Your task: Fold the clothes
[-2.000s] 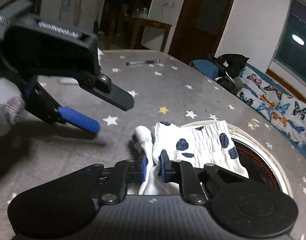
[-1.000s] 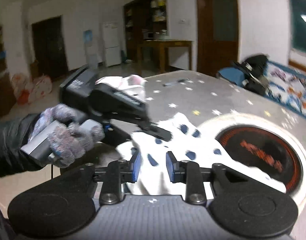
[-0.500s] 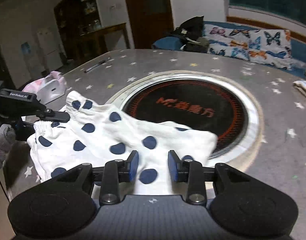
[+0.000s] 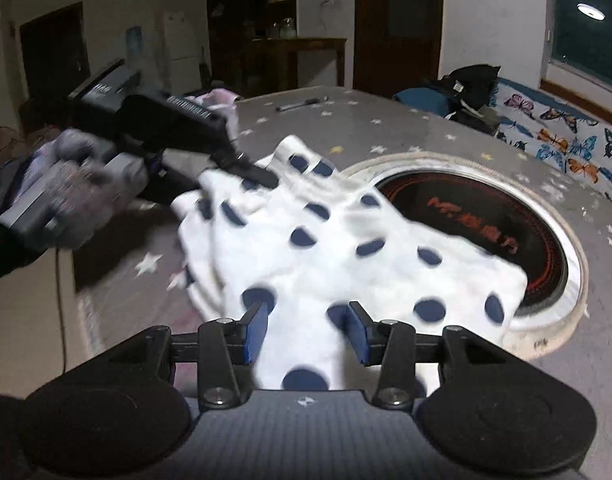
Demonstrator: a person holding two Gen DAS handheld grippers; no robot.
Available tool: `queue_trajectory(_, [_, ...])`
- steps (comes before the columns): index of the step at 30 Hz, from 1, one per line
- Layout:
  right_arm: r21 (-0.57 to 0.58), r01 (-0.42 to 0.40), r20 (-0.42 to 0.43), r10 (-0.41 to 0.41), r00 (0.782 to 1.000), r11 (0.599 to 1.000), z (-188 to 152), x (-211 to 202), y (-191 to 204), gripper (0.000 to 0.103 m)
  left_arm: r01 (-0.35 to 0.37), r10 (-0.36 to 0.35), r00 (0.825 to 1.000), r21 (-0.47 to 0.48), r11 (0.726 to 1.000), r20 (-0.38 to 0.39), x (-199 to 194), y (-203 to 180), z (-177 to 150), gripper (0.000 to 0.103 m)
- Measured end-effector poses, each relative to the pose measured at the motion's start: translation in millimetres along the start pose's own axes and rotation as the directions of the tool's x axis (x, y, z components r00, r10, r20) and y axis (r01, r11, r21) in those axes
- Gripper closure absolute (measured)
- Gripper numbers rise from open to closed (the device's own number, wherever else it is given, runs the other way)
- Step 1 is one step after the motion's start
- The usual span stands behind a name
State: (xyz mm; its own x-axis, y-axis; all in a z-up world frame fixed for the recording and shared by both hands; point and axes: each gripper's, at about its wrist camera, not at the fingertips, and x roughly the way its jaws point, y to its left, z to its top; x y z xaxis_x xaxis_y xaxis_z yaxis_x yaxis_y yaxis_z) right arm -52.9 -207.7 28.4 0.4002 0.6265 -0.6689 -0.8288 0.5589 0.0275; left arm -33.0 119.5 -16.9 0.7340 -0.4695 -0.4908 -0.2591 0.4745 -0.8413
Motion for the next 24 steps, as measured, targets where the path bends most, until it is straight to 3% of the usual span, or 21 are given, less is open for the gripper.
queue_trajectory(7, [0.075, -0.033, -0.019, 0.035, 0.999, 0.997, -20, -32, -8, 0.056, -0.001, 0.001, 1.000, 0.005, 1.000, 0.003, 1, 0, 0, 0.067])
queue_trajectory(11, [0.179, 0.003, 0.022, -0.007, 1.000, 0.984, -26, -46, -28, 0.056, -0.007, 0.006, 1.000, 0.013, 1.000, 0.006, 1, -1, -1, 0.067])
queue_trajectory(15, [0.302, 0.076, 0.063, -0.100, 0.993, 0.950, -27, -50, -55, 0.056, -0.010, 0.010, 1.000, 0.016, 1.000, 0.008, 1, -3, -1, 0.067])
queue_trajectory(18, [0.399, 0.124, 0.046, -0.155, 0.987, 0.909, -30, -40, -75, 0.056, -0.013, 0.012, 1.000, 0.020, 1.000, 0.011, 1, -4, -1, 0.067])
queue_trajectory(24, [0.507, 0.108, 0.053, -0.156, 0.986, 0.855, -41, -24, -91, 0.061, -0.026, 0.026, 1.000, 0.039, 0.999, 0.015, 0, -7, -2, 0.068])
